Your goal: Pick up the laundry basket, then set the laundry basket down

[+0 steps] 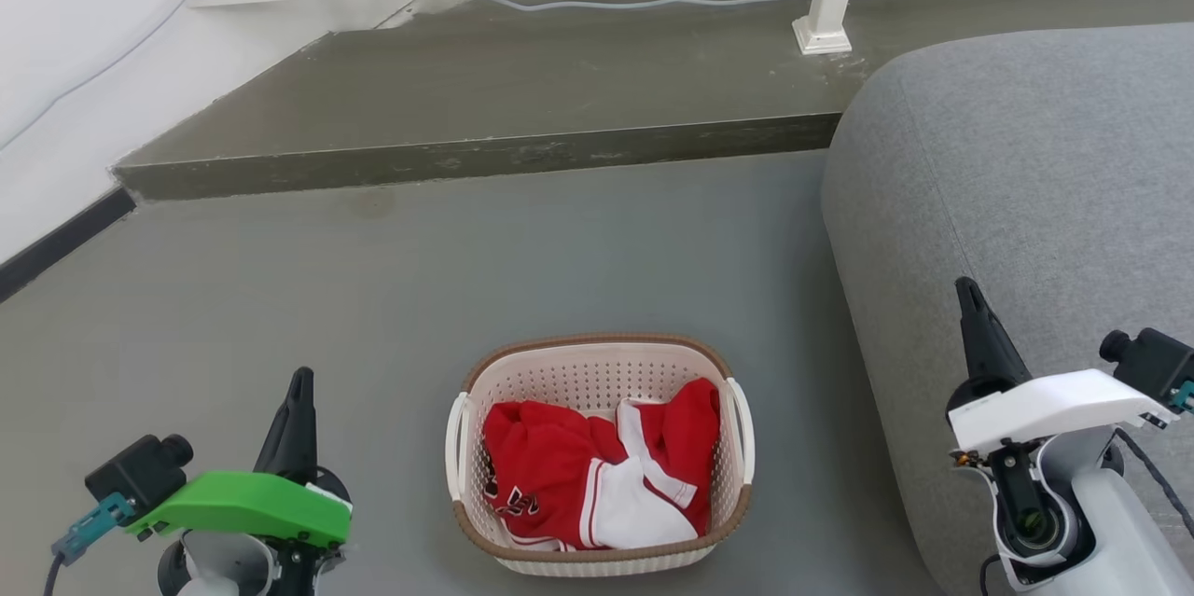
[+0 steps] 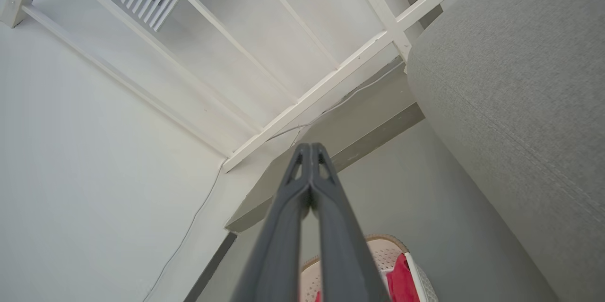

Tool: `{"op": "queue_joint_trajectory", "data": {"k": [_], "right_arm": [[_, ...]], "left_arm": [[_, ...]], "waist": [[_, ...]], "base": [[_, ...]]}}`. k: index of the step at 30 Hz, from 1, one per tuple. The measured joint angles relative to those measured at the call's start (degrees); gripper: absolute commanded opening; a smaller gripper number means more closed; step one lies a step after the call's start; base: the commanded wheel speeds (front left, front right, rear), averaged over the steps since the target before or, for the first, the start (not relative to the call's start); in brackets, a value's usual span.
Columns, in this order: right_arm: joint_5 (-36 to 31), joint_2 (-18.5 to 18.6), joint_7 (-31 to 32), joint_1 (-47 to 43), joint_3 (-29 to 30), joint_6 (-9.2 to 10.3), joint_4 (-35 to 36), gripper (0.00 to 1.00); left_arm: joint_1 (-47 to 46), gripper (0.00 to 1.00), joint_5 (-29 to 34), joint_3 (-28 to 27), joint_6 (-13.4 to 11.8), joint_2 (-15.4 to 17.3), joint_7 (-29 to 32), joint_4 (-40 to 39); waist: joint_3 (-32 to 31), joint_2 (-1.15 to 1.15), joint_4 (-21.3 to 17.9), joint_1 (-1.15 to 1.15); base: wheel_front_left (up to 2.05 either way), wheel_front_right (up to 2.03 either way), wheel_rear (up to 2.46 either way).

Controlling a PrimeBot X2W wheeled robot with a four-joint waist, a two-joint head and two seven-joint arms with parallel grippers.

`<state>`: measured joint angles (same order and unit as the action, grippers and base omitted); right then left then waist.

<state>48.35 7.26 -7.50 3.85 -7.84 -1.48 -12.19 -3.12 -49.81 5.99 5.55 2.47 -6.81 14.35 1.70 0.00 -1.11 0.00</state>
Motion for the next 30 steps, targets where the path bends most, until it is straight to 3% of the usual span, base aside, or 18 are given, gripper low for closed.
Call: {"op": "queue_joint_trajectory", "data": {"k": [30], "right_arm": [[19.23,-1.59,5.34,0.01,5.88,-2.14,-1.65,0.00]], "left_arm": [[-0.08,0.00,-18.05,-4.19,0.57,0.00,5.42,0.64]], "waist": [[-0.67,0.00,0.48,0.00]], "base": [[0.00,0.00,0.00]]}}
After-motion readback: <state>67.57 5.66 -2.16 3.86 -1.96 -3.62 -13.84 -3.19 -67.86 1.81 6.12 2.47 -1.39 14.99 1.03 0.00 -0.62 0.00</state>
